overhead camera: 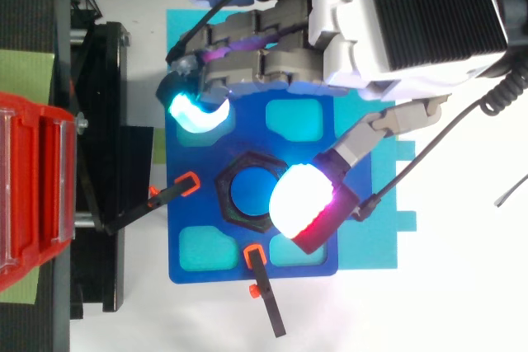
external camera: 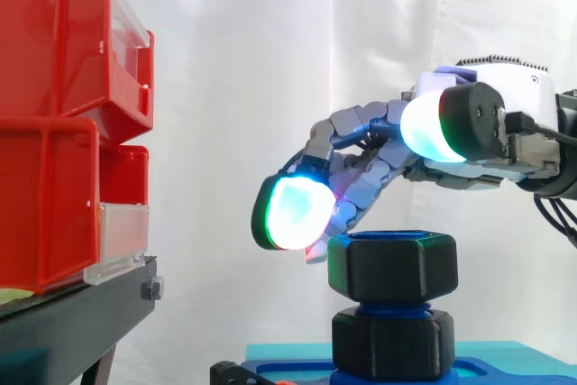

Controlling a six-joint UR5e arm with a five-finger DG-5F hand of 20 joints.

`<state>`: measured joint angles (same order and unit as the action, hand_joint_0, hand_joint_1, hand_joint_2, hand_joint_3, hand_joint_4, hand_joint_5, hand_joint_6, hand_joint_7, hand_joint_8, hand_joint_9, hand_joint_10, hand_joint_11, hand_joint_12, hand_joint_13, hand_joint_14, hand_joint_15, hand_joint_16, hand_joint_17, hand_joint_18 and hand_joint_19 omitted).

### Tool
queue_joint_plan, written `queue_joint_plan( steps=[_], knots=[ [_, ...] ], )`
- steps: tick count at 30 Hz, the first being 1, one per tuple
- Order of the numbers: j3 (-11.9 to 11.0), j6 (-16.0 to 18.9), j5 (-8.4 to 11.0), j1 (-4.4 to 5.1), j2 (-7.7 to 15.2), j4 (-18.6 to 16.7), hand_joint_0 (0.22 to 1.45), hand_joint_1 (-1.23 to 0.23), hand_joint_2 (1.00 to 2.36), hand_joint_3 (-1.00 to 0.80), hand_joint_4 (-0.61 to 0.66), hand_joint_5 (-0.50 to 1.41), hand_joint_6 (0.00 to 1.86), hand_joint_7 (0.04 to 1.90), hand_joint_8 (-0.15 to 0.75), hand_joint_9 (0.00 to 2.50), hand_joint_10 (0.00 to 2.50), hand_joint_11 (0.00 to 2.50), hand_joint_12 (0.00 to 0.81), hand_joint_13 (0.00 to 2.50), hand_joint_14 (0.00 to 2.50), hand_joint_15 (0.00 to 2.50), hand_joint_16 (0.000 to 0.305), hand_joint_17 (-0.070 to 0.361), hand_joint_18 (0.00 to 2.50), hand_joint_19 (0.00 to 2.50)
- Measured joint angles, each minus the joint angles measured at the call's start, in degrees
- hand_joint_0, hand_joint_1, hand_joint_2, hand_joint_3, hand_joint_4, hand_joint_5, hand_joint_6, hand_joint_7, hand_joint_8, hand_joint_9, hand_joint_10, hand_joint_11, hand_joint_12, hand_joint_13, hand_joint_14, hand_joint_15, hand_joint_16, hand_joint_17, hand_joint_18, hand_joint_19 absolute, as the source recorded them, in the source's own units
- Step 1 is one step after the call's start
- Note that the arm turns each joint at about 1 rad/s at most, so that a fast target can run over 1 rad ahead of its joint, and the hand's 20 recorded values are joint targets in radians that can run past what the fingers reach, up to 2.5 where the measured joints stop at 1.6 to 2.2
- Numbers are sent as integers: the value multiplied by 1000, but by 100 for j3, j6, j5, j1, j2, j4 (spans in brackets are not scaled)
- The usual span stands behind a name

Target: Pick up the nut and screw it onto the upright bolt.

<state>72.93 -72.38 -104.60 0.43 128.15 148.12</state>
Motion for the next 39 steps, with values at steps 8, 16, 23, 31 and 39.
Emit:
queue_joint_plan(
  steps=[8, 16, 23, 31, 39],
  knots=[
    [-5, -11, 38, 149, 3, -85, 483, -136, 1000, -500, 232, -118, 503, 772, 252, 722, 0, 0, 274, 496, 0, 0, 27, 61, 129, 0],
    [-7, 25, 68, 266, 1, -40, 485, -131, 1000, -500, 242, -95, 503, 831, 258, 736, 0, 0, 277, 486, 0, 0, 28, 62, 119, 0],
    [-6, 31, 71, 296, 1, 119, 489, -133, 1000, -500, 254, -73, 504, 917, 256, 742, 0, 0, 274, 489, 0, 0, 27, 61, 120, 0],
    [-7, 31, 64, 298, 1, 254, 497, -138, 1000, -500, 207, -37, 505, 1139, 265, 793, 0, 0, 266, 519, 0, 0, 26, 58, 141, 0],
    [-6, 31, 61, 254, 1, 378, 512, -163, 1000, -500, 187, -8, 503, 1339, 272, 864, 0, 0, 249, 575, 0, 0, 23, 51, 188, 0]
  ],
)
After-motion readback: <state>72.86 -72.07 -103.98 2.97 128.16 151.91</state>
